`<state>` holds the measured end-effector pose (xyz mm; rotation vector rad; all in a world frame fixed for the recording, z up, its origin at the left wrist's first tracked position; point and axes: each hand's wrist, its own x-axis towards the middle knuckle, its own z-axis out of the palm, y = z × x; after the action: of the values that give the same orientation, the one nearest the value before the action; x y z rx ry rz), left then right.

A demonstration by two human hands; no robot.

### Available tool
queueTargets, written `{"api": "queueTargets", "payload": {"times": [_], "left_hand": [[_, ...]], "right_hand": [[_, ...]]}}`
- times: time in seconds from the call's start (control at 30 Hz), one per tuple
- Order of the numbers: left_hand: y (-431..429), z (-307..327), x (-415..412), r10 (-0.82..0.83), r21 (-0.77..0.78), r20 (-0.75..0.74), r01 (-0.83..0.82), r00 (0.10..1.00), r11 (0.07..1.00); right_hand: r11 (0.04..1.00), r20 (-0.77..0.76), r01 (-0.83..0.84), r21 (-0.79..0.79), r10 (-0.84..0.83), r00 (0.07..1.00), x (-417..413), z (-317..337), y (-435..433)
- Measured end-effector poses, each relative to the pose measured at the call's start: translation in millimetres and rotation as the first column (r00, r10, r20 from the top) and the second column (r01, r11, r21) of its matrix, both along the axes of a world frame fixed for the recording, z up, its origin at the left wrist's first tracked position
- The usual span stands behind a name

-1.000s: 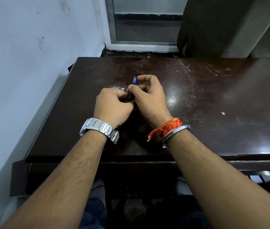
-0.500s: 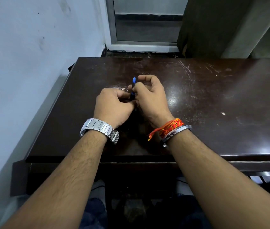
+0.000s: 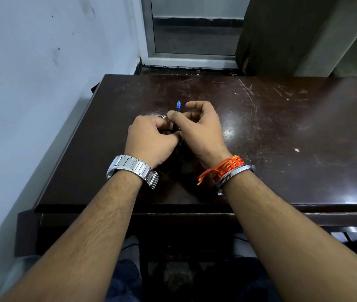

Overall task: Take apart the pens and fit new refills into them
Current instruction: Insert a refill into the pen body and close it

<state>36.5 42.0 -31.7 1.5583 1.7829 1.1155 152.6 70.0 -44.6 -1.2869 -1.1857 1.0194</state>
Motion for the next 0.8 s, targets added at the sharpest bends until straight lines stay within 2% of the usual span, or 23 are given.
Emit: {"api": "queueTargets", "payload": {"times": [0.17, 0.3, 0.4, 0.6, 0.73, 0.8], "left_hand": [[-1.0, 1.3, 0.2, -0.008, 0.004, -0.020, 0.008, 1.000, 1.000], [1.4, 0.7, -0.1, 0.003, -0.008, 0.004, -0.003, 1.000, 1.000], [0.7, -0.5, -1.1, -0.009, 0.020, -0.032, 0.010, 0.999, 1.000], [1.3, -1.1, -0.2, -0.005, 0.008, -0.012, 0.005, 1.000, 1.000], [1.2, 0.0, -1.2, -0.009, 0.015, -0.038, 0.010, 0.999, 1.000], [0.5, 1.2, -1.9, -0.011, 0.012, -0.053, 0.012, 0.999, 1.000]], "right_hand": [[1.000, -0.037, 0.013, -0.011, -0.013, 0.999, -1.2, 1.7, 1.2], [1.000, -0.007, 0.020, -0.020, -0.020, 1.000, -2.3, 3.3, -1.2], [1.000, 0.014, 0.005, 0.000, -0.005, 1.000, -0.4, 2.7, -3.0], [1.000, -0.035, 0.002, -0.017, -0.002, 0.999, -2.1, 7.3, -3.5], [1.000, 0.000, 0.018, -0.011, -0.018, 1.000, -1.8, 4.5, -3.7], [1.000, -0.041, 0.031, 0.004, -0.031, 0.999, -0.9, 4.1, -2.6]]}}
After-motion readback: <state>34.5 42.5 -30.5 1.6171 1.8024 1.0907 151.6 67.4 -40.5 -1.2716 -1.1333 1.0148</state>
